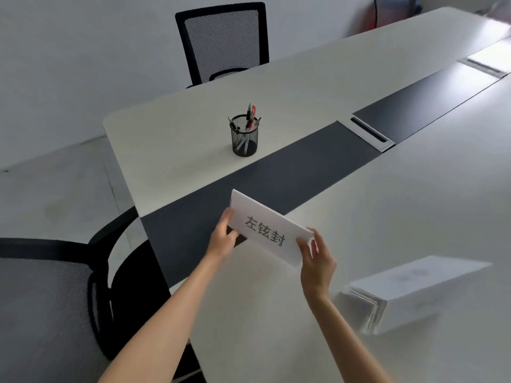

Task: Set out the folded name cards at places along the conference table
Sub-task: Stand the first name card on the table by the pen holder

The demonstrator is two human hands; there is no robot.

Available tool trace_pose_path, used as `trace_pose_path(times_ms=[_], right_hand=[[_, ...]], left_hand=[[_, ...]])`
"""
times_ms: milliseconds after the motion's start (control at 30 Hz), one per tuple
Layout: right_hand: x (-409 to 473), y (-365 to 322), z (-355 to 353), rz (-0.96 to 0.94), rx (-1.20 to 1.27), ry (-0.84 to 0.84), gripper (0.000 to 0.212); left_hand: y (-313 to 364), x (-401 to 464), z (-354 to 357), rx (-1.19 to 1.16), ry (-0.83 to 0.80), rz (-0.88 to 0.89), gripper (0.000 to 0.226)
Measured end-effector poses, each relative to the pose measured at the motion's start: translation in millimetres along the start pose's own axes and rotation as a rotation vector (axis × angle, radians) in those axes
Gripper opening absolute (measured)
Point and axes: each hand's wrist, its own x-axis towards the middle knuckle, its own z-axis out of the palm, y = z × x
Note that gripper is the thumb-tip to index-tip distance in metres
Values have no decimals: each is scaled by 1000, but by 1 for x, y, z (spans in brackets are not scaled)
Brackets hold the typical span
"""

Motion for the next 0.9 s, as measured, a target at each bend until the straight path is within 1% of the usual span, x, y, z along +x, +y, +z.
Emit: trace_pose_path(times_ms=[100, 167, 233, 267, 333, 433, 467, 533, 667, 800, 900], right_hand=[[26, 5, 12, 2, -52, 23, 31], [39, 16, 11, -4, -155, -51, 44], [45, 27, 7, -7, -273, -161, 62], [46, 29, 6, -2, -313, -186, 67], [49, 30, 7, 1, -344, -167, 67], [54, 20, 20, 13, -317, -126, 65], [58, 17, 26, 12, -305, -116, 64], [67, 14, 37, -6, -290, -97, 64], [93, 13, 58, 3, -289, -50, 66], [118, 14, 76, -7, -293, -10, 66], [131, 15, 81, 6, -281, -10, 65]], left_hand=[[10, 33, 8, 117, -69, 69, 62], [15, 46, 12, 185, -117, 121, 64], [11, 47, 13, 259, -88, 167, 63], [4, 43, 13, 300, -42, 169, 61], [-17, 29, 15, 428, 44, 161, 54], [-52, 12, 18, 739, 118, 202, 45], [-60, 10, 18, 835, 129, 236, 46], [-69, 10, 18, 938, 154, 276, 49], [-71, 13, 18, 971, 193, 287, 46], [-70, 13, 18, 968, 176, 279, 45], [-70, 13, 17, 953, 175, 276, 45]])
